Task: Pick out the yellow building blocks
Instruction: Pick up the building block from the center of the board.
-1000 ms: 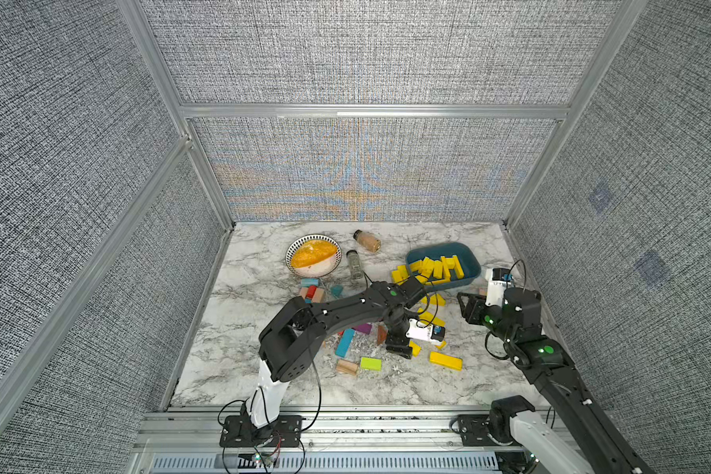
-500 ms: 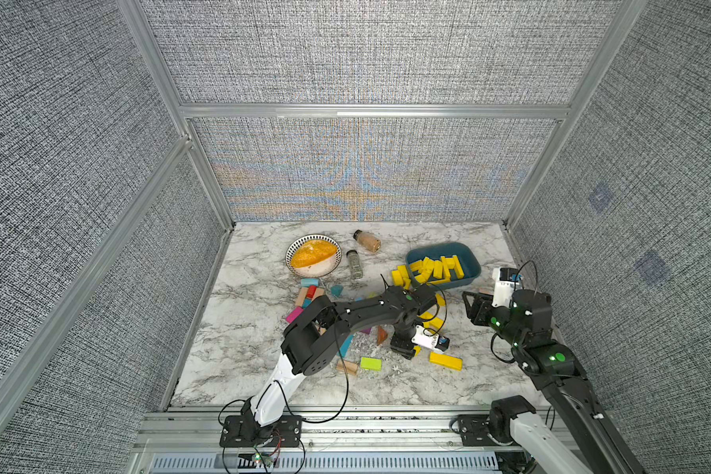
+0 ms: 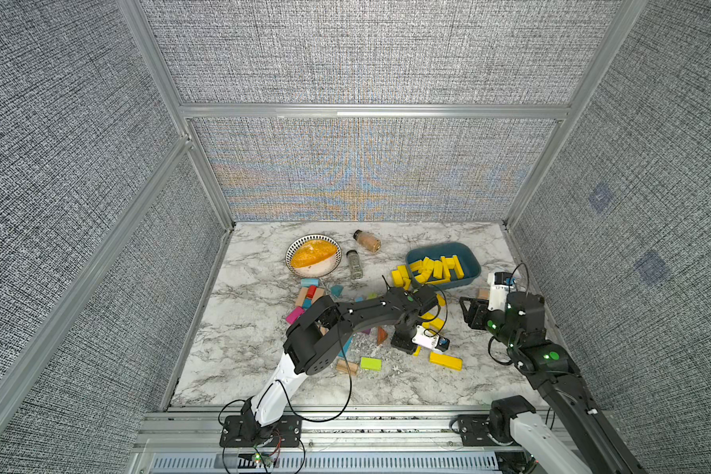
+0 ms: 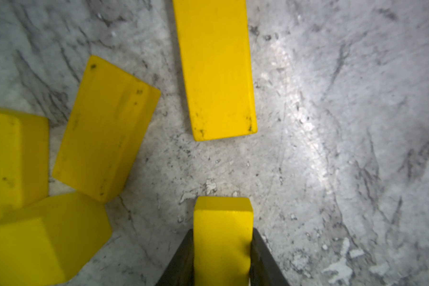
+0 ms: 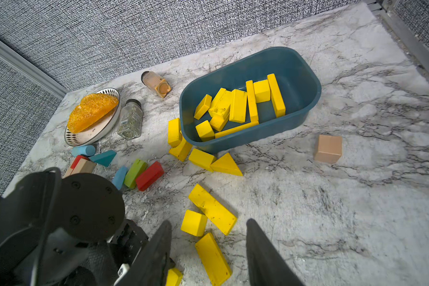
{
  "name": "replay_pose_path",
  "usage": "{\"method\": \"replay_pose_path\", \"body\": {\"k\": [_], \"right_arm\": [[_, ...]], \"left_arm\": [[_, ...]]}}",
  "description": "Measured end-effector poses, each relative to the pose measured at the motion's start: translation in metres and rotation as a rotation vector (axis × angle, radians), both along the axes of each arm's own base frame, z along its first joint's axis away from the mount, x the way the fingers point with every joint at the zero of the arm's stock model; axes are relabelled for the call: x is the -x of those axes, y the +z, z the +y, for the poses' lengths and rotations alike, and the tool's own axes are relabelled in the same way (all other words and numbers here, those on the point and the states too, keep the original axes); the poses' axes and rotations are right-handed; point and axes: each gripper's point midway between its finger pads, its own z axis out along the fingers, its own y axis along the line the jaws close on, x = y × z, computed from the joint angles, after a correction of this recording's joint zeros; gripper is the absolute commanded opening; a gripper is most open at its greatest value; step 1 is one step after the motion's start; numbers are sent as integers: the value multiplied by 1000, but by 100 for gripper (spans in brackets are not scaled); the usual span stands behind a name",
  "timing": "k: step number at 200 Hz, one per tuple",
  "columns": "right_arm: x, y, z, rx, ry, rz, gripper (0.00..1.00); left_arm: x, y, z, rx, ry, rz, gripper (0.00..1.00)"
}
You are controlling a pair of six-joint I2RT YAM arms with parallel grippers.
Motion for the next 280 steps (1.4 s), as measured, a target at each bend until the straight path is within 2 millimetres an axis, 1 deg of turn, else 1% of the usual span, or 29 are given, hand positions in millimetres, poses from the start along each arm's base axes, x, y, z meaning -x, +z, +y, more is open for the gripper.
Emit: {"method": "replay_pose_path", "body": {"k": [20, 33, 60, 75, 98, 111, 138, 165, 179, 191, 220, 236, 257, 280], "right_arm": [[-1, 8, 0, -4, 1, -19, 50], [-1, 11, 0, -5, 1, -25, 50], [-2, 20, 1, -8, 2, -42, 50], [-3, 26, 2, -12, 6, -53, 50], [-3, 29, 7, -27, 32, -51, 50], [-5, 25, 13, -43, 58, -33, 50], [-8, 19, 33, -111, 146, 9, 50], [-10, 23, 52, -172, 227, 24, 50], [-11, 24, 66, -193, 277, 39, 50], [-9, 23, 81, -198, 328, 59, 50], [-2, 17, 118, -184, 438, 109, 51], [3, 8, 134, -170, 482, 147, 50], [9, -7, 145, -145, 509, 203, 50], [16, -17, 150, -129, 527, 241, 50]], "left_arm": [[-3, 4, 5, 0, 7, -35, 24], [-3, 13, 8, 15, 23, -46, 20], [-6, 45, 10, 114, 86, -98, 8], [-4, 63, 12, 190, 149, -113, 0], [-3, 82, 16, 320, 278, -118, 0], [-3, 90, 20, 396, 368, -108, 0], [-7, 101, 28, 554, 564, -84, 0], [-13, 108, 36, 685, 740, -42, 0], [-14, 111, 38, 745, 807, -6, 0], [-16, 112, 40, 789, 860, 14, 0], [-20, 119, 40, 875, 937, 60, 0], [-21, 123, 40, 910, 951, 74, 0], [-23, 128, 40, 943, 960, 79, 0], [-23, 135, 39, 973, 954, 80, 0]]}}
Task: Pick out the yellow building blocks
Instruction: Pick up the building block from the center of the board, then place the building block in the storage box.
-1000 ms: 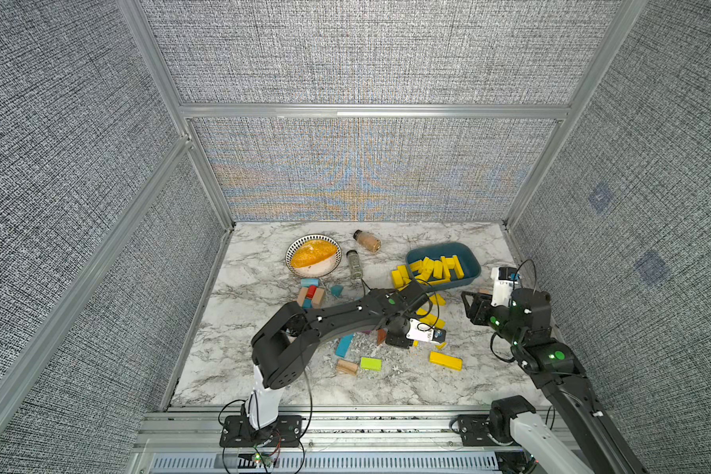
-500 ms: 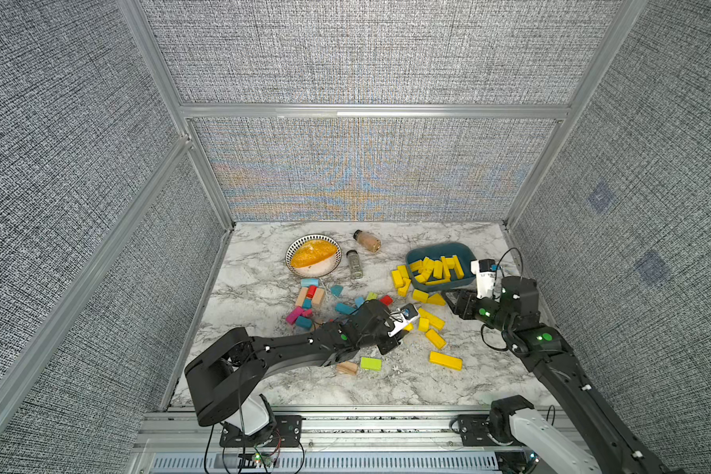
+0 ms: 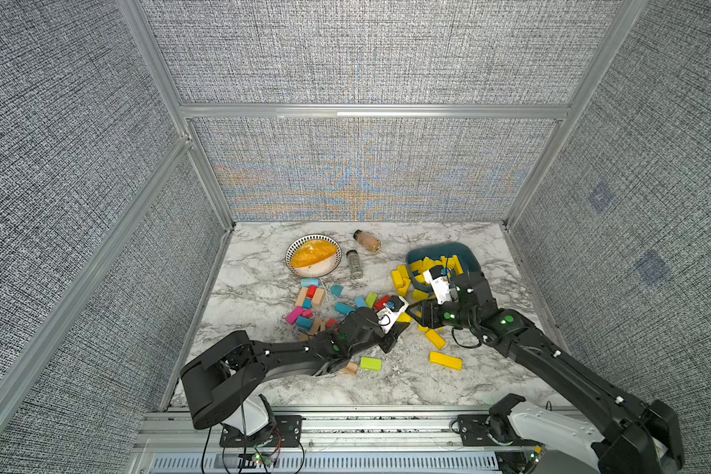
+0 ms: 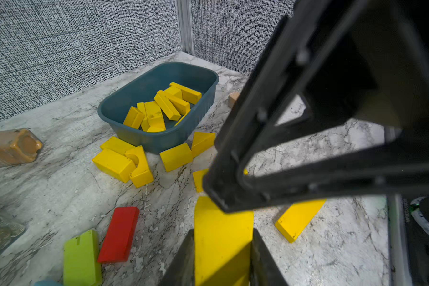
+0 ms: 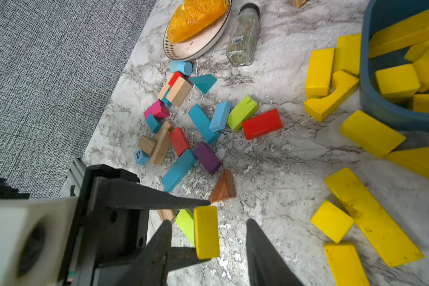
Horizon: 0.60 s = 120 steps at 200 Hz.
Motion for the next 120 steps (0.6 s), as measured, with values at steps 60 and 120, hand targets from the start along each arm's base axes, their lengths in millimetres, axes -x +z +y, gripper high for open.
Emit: {"method": "replay_pose_path", "body": {"k": [60, 120], "right_arm": [[3, -15, 4, 27, 11, 52, 39], [6, -15, 8, 8, 29, 66, 12]], "left_arm": [[3, 9, -7, 45, -33, -12, 0], [5, 9, -9, 45, -47, -6, 17]]}}
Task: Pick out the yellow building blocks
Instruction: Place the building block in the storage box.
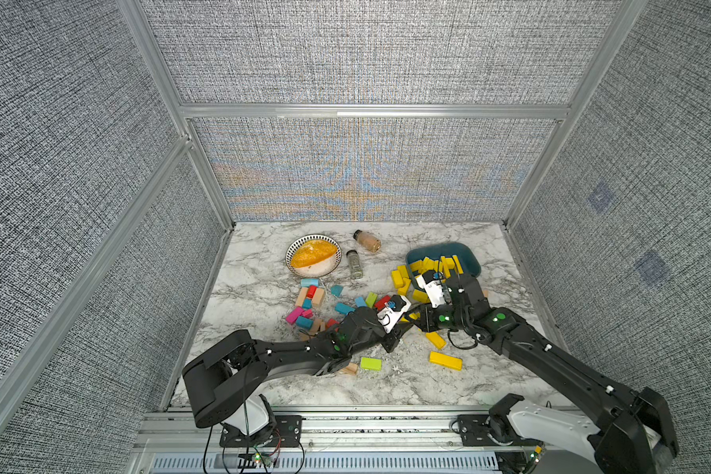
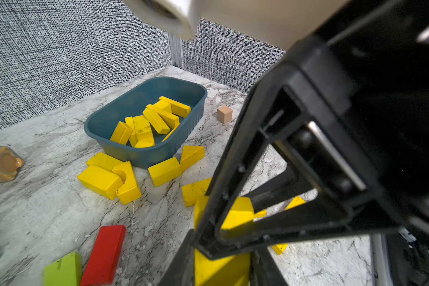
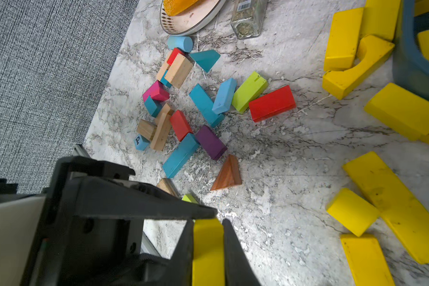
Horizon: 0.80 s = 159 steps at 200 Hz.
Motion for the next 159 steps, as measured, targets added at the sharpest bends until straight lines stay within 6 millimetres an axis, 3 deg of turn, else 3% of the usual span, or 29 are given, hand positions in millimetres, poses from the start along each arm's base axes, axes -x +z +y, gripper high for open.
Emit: {"method": "replay_pose_path", "body": {"k": [29, 36, 53, 79, 108, 159], "right_arm": [[-2, 2, 0, -7, -7, -6, 7], [-2, 2, -1, -5, -15, -6, 5], [-9, 1, -7, 4, -52, -10, 3], [-34, 4, -26, 13, -153, -35, 1], [-86, 22, -61, 40, -329, -115, 1], [-164, -4, -149, 278, -624, -131, 1]], "left_arm": [[-3, 2, 1, 0, 15, -11, 61], [-4, 3, 1, 1, 19, -15, 81], [-6, 7, 4, 3, 37, -32, 99], [-9, 16, 9, 2, 56, -77, 99], [-12, 18, 18, -12, 87, -112, 99], [-19, 19, 37, -38, 168, -150, 99]]}}
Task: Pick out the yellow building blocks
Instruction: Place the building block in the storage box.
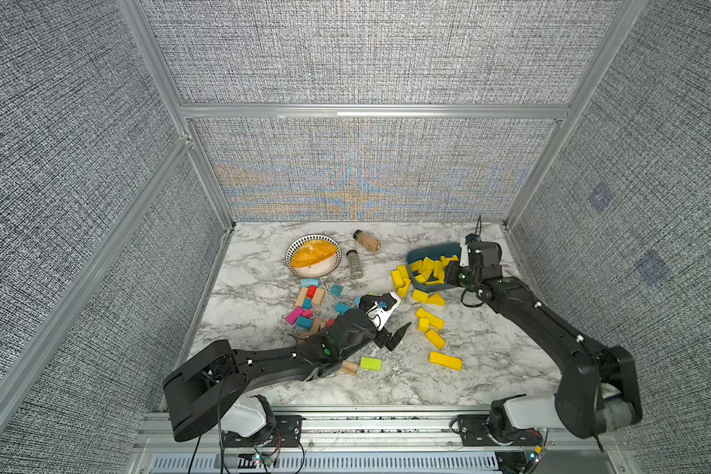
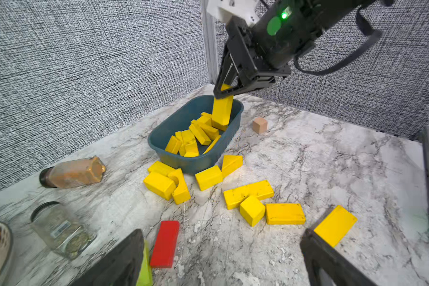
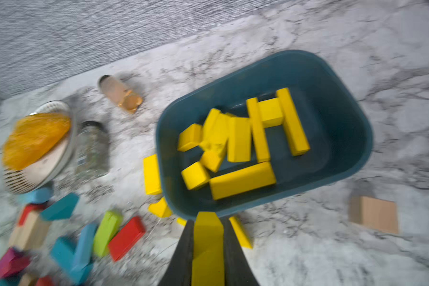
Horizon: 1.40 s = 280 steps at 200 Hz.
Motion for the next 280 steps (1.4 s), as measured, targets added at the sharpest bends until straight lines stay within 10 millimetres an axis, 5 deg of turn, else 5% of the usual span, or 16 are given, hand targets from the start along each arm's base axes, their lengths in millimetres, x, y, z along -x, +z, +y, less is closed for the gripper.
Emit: {"method": "replay_pose_path", "body": {"k": [29, 95, 151, 182, 220, 280], "right_arm": [[-37, -15, -35, 127, -100, 31, 1], [-85, -48, -101, 373, -241, 119, 2], [-103, -86, -112, 428, -216, 210, 5], [-107, -99, -105, 404, -182, 237, 26], [-113, -84, -95, 375, -148, 203, 50], [-95, 6, -86, 345, -140, 45, 52]], "left_arm": [[-5, -3, 10, -22, 50, -11, 99], [-12, -1, 25, -49, 121, -51, 99], [-14, -2, 29, -63, 142, -61, 99], [-14, -4, 31, -77, 146, -63, 100], [-15, -1, 34, -75, 160, -68, 100], [-14, 10, 39, -70, 165, -84, 99]]}}
